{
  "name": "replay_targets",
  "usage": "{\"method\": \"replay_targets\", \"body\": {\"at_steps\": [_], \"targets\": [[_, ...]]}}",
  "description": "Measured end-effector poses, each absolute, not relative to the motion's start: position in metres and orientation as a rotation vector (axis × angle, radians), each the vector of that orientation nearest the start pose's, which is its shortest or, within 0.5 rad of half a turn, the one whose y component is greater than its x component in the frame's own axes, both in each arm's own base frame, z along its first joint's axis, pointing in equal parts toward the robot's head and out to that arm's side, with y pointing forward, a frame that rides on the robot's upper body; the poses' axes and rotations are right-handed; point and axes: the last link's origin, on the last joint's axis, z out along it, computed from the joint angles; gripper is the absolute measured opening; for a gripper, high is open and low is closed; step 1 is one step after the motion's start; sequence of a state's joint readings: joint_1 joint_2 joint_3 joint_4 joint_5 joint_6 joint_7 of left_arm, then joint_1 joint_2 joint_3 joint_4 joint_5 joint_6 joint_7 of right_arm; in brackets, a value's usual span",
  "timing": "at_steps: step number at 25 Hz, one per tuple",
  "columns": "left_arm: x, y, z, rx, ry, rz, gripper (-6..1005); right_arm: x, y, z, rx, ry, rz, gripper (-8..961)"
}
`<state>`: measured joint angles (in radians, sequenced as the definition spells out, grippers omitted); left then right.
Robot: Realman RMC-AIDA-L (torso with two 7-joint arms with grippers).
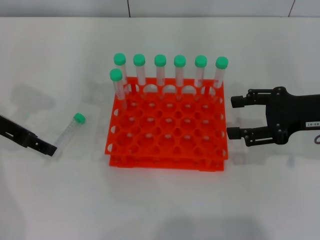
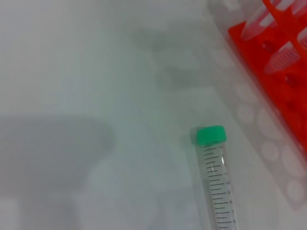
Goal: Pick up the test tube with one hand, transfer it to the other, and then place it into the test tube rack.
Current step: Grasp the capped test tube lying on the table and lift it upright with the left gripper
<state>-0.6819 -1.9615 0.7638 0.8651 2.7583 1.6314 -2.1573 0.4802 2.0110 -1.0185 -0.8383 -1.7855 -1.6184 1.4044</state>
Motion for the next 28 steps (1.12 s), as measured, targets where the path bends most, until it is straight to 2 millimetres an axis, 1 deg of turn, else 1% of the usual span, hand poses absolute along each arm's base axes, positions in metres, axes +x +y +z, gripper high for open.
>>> {"method": "replay_targets", "body": {"at_steps": [5, 14, 17, 23, 28], "targets": [[-0.298, 0.352, 0.059, -2.553, -1.313, 0.463, 745, 0.228, 0.327, 0.017, -2.899, 0.303, 0.667, 780], [-0.297, 0.352, 0.056, -2.556, -1.312, 0.465, 735, 0.229, 0.327, 0.016, -2.899, 0.304, 0.677, 780], [-0.295, 0.353, 0.051, -2.551, -1.305, 0.505, 732, 0.228, 0.327, 0.016, -2.899, 0.302, 0.677, 780], [-0.295, 0.356, 0.046, -2.535, -1.285, 0.535, 551, 0.228, 0.327, 0.016, -2.899, 0.299, 0.678, 781], [-0.294, 0.357, 0.046, -2.535, -1.282, 0.531, 514, 0.228, 0.327, 0.016, -2.899, 0.299, 0.680, 781]]}}
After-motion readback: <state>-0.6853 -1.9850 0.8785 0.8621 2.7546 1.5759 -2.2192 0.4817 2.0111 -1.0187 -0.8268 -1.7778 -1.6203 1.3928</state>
